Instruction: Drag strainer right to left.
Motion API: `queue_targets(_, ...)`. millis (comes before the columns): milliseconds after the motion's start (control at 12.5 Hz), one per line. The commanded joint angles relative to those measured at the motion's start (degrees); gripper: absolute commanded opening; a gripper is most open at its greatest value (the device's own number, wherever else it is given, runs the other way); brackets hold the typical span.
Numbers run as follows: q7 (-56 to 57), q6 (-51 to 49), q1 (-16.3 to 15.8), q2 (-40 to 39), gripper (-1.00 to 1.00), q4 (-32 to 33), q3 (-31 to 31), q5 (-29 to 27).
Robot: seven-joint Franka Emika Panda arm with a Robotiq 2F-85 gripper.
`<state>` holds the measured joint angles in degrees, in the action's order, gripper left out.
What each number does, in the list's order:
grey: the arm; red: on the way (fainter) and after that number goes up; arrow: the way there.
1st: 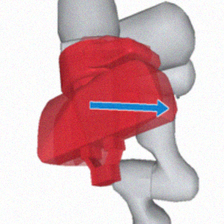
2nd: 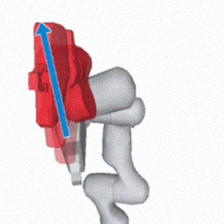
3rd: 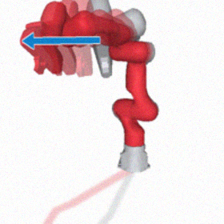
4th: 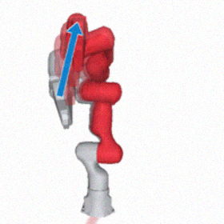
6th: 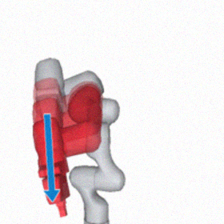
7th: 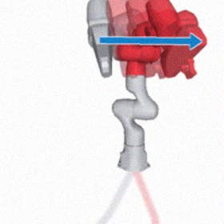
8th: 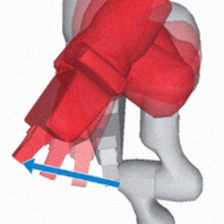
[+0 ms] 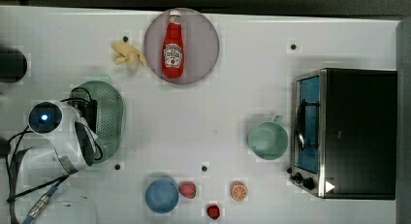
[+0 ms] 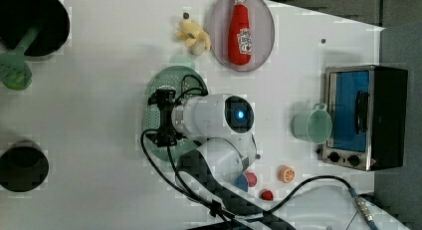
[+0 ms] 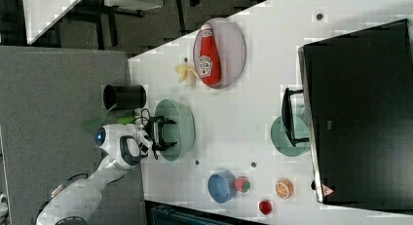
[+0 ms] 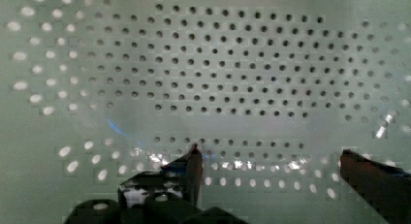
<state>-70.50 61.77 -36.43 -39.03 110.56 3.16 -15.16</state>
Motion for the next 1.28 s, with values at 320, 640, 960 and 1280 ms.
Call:
queue_targets(320,-2.9,-1.0,-2.3,-0.6,1.00,-3.7,-0.1,-0.4)
queue_targets(640,7.7,-10.1,-2.2,8.2,1.00,-2.2,-3.0,0.2)
queue_targets(960,25.2,-21.8,-1.5,22.2,1.00,-2.2,-12.3,1.9)
queue_targets(1280,41.5,-29.6,0.0,33.7,1.00,-2.9,-26.0,8.3)
